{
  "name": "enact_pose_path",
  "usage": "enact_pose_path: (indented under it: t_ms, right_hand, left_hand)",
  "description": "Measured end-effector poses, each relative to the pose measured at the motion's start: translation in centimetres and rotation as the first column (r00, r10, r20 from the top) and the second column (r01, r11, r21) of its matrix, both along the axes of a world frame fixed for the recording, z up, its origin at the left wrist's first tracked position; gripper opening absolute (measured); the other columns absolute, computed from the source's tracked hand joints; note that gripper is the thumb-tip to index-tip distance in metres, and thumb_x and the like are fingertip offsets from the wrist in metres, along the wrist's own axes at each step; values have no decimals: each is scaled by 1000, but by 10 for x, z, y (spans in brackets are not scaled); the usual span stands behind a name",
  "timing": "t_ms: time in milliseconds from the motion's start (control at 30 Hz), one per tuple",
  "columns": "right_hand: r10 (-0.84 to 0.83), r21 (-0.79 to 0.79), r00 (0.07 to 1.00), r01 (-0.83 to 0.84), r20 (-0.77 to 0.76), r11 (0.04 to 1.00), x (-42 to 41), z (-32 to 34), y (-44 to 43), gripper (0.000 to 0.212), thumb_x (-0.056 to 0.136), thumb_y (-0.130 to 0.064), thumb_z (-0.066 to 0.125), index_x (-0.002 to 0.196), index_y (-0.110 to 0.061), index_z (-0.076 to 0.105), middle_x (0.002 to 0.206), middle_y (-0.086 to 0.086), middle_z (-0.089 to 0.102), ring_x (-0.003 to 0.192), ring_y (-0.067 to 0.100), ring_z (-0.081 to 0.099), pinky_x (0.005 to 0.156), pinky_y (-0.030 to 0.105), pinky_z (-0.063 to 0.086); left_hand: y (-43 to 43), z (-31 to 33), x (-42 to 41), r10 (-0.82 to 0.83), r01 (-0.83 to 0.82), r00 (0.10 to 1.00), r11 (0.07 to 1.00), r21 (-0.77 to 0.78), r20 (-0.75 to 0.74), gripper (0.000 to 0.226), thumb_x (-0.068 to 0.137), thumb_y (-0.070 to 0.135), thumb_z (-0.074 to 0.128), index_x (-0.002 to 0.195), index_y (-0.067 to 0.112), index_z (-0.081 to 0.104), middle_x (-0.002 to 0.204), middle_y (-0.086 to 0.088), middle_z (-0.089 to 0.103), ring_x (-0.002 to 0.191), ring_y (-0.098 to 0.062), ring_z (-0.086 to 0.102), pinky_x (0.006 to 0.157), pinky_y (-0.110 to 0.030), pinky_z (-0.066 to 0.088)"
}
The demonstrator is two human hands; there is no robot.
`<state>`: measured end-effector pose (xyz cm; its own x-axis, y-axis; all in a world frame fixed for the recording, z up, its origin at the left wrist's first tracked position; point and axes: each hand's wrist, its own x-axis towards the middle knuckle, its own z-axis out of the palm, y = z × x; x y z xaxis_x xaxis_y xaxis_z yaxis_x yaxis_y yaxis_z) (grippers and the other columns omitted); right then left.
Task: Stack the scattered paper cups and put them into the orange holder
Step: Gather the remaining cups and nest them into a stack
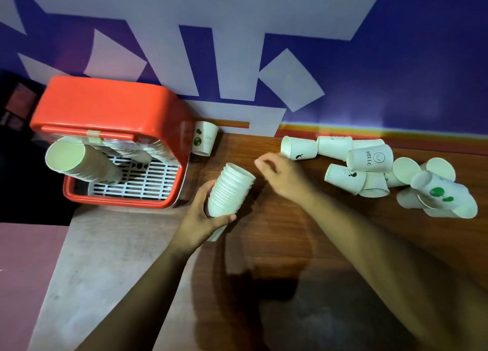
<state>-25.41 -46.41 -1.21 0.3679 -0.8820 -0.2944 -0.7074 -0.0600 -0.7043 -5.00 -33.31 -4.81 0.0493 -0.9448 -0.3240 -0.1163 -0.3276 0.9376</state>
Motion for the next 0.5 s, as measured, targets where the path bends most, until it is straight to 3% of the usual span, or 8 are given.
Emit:
enact_pose_path:
  t_ms: [67, 100, 200, 300, 400, 433, 500]
  right_hand:
    - [-16, -277, 966, -59, -260, 959, -16, -8, -20, 32, 95, -30, 58, 126, -22, 58, 133, 4, 48, 109, 21, 57, 92, 39, 53]
    - [-22, -342, 919, -125, -395, 931, -22, -10, -30, 39, 93, -20, 61, 131, -22, 55, 140, 7, 42, 117, 26, 54, 95, 40, 51]
    - [28, -297, 712, -327, -702, 897, -33, -19, -55, 47, 89, -8, 60, 133, -24, 55, 140, 14, 38, 124, 35, 41, 105, 44, 41]
    - [82, -216, 575, -430, -814, 877, -38, -23, -66, 38, 89, -8, 58, 125, -18, 62, 134, 14, 44, 123, 32, 42, 105, 41, 39]
    - [76, -263, 633, -425, -771, 866, -37, -24, -64, 34, 89, -13, 61, 123, -17, 62, 129, 11, 47, 120, 30, 45, 101, 39, 42]
    - [65, -313, 703, -395, -708, 864, -35, -21, -60, 32, 90, -18, 61, 122, -17, 63, 127, 10, 49, 118, 29, 46, 98, 38, 44]
    - [-3, -362, 905, -167, -425, 917, -29, -12, -49, 26, 93, -26, 62, 116, -16, 67, 126, 5, 51, 114, 23, 49, 92, 33, 46]
  left_hand:
    - [3, -1, -2, 22, -22, 1000, 1000, 1, 13, 80, 72, 13, 89, 136, 35, 46, 133, 13, 55, 125, -5, 53, 97, -23, 49]
    - [5, -1, -2, 29, -29, 999, 1000, 0, 18, 80, 72, 12, 88, 136, 33, 46, 132, 14, 55, 124, -4, 53, 95, -21, 49]
    - [14, -1, -2, 36, -36, 999, 999, -1, 29, 79, 72, 12, 88, 136, 32, 47, 132, 13, 55, 123, -3, 54, 92, -16, 49]
    - [22, -3, -1, 39, -39, 998, 999, 9, 45, 78, 72, 13, 88, 136, 33, 48, 133, 11, 56, 123, -6, 54, 91, -16, 50]
    - [28, -1, -2, 50, -50, 997, 999, 12, 53, 77, 72, 15, 88, 136, 34, 48, 132, 13, 57, 124, -6, 55, 90, -18, 51]
    - [29, 1, -3, 56, -57, 997, 998, 12, 54, 77, 73, 15, 88, 136, 34, 48, 131, 13, 57, 124, -6, 55, 90, -18, 51]
    - [29, 2, -4, 60, -61, 997, 998, 12, 51, 77, 73, 14, 88, 136, 33, 48, 130, 14, 58, 123, -4, 55, 88, -16, 51]
